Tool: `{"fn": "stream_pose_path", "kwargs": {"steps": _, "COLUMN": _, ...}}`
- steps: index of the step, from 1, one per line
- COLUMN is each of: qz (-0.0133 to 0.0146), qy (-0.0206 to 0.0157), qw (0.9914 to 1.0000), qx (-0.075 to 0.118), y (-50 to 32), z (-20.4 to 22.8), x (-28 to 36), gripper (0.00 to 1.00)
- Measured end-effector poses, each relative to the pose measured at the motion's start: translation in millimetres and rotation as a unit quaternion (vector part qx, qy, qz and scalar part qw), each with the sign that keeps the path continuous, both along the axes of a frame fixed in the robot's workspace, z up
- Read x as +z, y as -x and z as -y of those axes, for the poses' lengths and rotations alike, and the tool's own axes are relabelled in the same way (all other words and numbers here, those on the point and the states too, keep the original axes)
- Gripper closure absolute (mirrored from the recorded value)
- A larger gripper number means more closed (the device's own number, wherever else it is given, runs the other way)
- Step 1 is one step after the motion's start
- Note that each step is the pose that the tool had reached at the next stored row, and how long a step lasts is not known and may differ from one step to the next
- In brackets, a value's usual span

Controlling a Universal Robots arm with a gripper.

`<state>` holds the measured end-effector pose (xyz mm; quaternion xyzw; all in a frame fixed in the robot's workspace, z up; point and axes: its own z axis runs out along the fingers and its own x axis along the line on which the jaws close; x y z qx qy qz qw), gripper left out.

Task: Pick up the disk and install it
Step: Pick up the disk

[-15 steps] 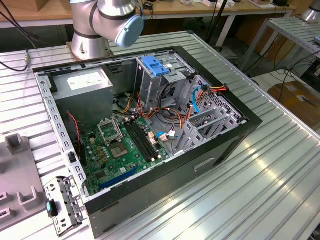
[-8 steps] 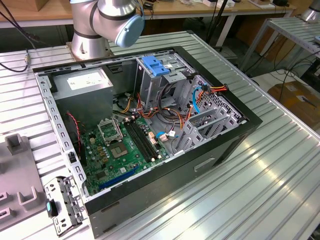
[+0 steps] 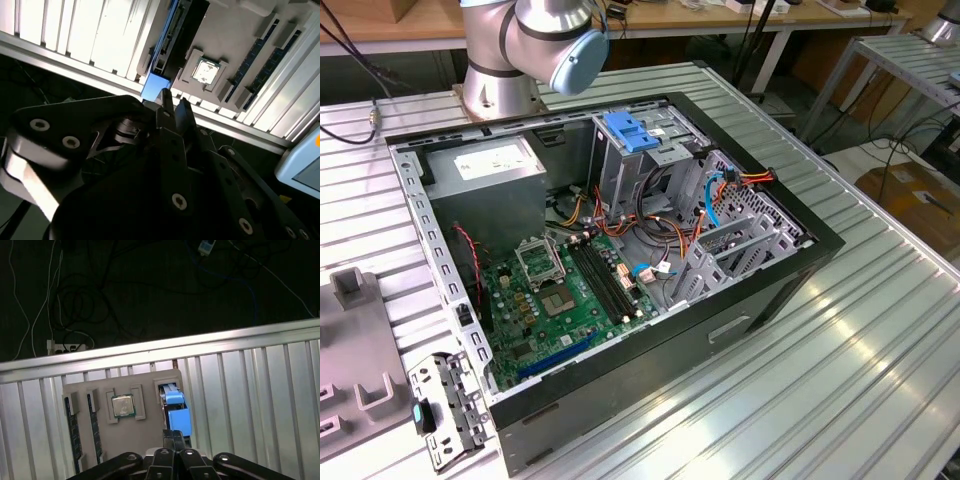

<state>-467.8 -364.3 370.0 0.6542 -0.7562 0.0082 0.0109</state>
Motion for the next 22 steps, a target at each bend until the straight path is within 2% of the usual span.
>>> {"fn": "stream_pose_path", "kwargs": {"steps": 1, "qz": 0.0117, "qy": 0.0, "qw": 0.99993, "qx": 0.001, "y": 2.8, "z": 1.0, "x": -2.3, "gripper": 0.64}}
{"fn": "stream_pose_path", "kwargs": {"steps": 2, "qz": 0.0123, "qy": -0.0001, "qw": 0.99992, "qx": 0.001, "y": 3.1, "z": 1.1, "x": -6.2, "gripper": 0.64}}
{"fn": "stream_pose_path", "kwargs": {"steps": 3, "qz": 0.0064, "qy": 0.0002, "qw": 0.99998, "qx": 0.0, "y": 2.4, "z": 1.0, "x": -15.5, "gripper": 0.58}}
{"fn": "stream_pose_path", "kwargs": {"steps": 4, "qz": 0.0058, "qy": 0.0002, "qw": 0.99998, "qx": 0.0, "y": 2.0, "z": 1.0, "x": -16.6, "gripper": 0.56}}
{"fn": "stream_pose_path", "kwargs": {"steps": 5, "qz": 0.006, "qy": 0.0002, "qw": 0.99998, "qx": 0.0, "y": 1.9, "z": 1.0, "x": -17.2, "gripper": 0.5}}
{"fn": "stream_pose_path", "kwargs": {"steps": 8, "qz": 0.007, "qy": 0.0001, "qw": 0.99994, "qx": 0.008, "y": 2.1, "z": -0.3, "x": -21.6, "gripper": 0.5}}
{"fn": "stream_pose_path", "kwargs": {"steps": 14, "qz": 0.0071, "qy": 0.0001, "qw": 0.9999, "qx": 0.012, "y": 3.0, "z": -1.0, "x": -31.0, "gripper": 0.5}}
{"fn": "stream_pose_path", "kwargs": {"steps": 22, "qz": 0.0071, "qy": 0.0001, "qw": 0.99979, "qx": 0.019, "y": 4.4, "z": -1.1, "x": -46.5, "gripper": 0.5}}
